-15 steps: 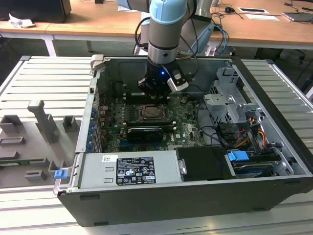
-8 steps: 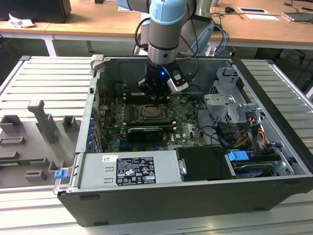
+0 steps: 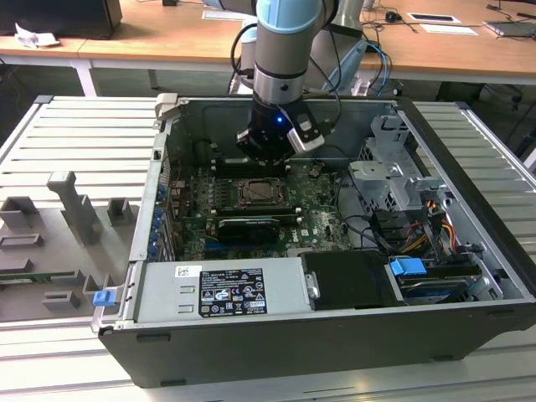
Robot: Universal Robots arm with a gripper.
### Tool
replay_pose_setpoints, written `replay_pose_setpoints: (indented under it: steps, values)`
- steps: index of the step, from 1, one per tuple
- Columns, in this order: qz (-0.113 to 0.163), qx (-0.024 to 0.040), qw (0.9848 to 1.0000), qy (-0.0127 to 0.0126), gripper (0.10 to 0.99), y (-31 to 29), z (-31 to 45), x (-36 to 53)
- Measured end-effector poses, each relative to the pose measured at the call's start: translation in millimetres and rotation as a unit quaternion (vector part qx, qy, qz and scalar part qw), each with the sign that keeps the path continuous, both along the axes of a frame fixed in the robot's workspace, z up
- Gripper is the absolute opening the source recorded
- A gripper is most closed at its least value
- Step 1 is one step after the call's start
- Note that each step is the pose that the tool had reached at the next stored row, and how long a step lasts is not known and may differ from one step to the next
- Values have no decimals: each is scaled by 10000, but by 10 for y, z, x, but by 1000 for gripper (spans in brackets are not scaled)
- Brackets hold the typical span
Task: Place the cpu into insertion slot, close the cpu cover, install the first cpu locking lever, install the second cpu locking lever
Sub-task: 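Install the first cpu locking lever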
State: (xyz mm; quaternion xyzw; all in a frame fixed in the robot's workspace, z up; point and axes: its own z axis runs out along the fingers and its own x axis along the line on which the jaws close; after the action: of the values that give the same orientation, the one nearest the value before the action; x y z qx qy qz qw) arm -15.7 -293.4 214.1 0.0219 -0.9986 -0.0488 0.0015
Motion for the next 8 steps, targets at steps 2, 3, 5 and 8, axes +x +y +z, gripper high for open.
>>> replay_pose_setpoints:
  steps: [2,3,5,8]
  values:
    - [0,0,10000,0,106,-13,0,0]
    - [0,0,10000,0,106,-18,0,0]
    - [0,0,10000,0,106,-26,0,0]
    - [0,0,10000,0,106,-35,0,0]
